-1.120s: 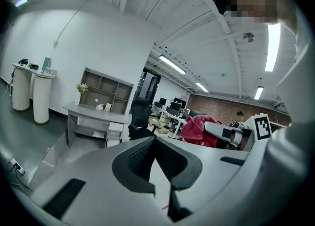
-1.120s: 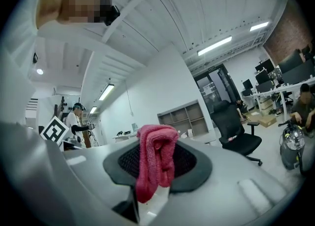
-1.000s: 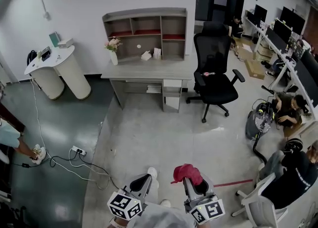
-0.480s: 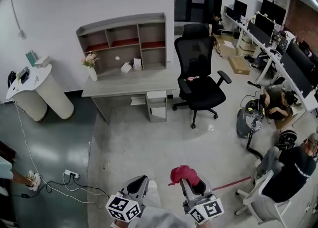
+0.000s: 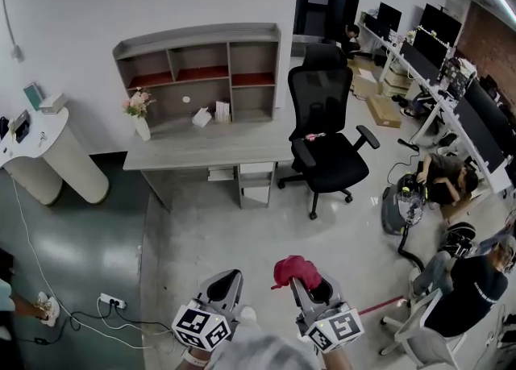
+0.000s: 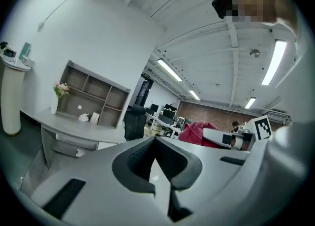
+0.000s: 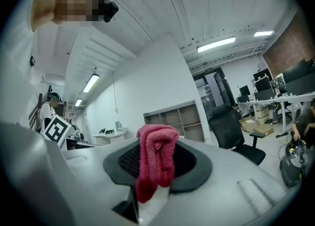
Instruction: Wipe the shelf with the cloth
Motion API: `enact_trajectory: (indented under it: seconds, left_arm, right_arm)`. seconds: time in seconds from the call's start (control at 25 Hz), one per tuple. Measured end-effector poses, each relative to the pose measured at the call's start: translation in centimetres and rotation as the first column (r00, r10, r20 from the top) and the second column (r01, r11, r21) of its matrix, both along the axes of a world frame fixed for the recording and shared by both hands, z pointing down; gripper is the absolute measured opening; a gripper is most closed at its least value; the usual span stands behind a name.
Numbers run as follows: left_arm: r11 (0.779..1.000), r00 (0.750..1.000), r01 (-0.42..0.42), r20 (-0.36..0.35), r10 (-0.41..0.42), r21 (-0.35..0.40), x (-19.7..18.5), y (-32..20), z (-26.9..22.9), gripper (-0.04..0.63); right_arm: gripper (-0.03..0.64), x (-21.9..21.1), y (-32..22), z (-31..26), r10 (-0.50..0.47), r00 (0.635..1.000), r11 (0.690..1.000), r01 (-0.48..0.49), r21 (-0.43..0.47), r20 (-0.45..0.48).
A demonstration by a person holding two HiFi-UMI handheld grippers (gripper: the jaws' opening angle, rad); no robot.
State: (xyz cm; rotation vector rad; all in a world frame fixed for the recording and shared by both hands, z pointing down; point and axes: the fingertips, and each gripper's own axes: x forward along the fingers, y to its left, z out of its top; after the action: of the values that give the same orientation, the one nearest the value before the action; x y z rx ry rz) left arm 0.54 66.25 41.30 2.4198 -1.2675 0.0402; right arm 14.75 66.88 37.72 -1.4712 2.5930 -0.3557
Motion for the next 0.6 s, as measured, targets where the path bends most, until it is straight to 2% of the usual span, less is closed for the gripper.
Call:
enact_trajectory:
  seconds: [0.24,0.6]
  left_arm:
    - [1.0,1.0,0.016,-0.015,-0.015,0.018,-3.9,-5.8,-0.2,0.006]
    - [1.0,1.0,0.015,-0.027,-0.015,-0.021,-5.5,-11.0,0.8,0.006]
  right_arm:
    - [0.123,-3.9,-6.5,-0.6,-0.013,1.0,0.999,0.013,0.033,-0.021]
    - [0.123,-4.7,-11.8,1.5,0.007,1.0,0.999,-0.008,-0.046,-0.013]
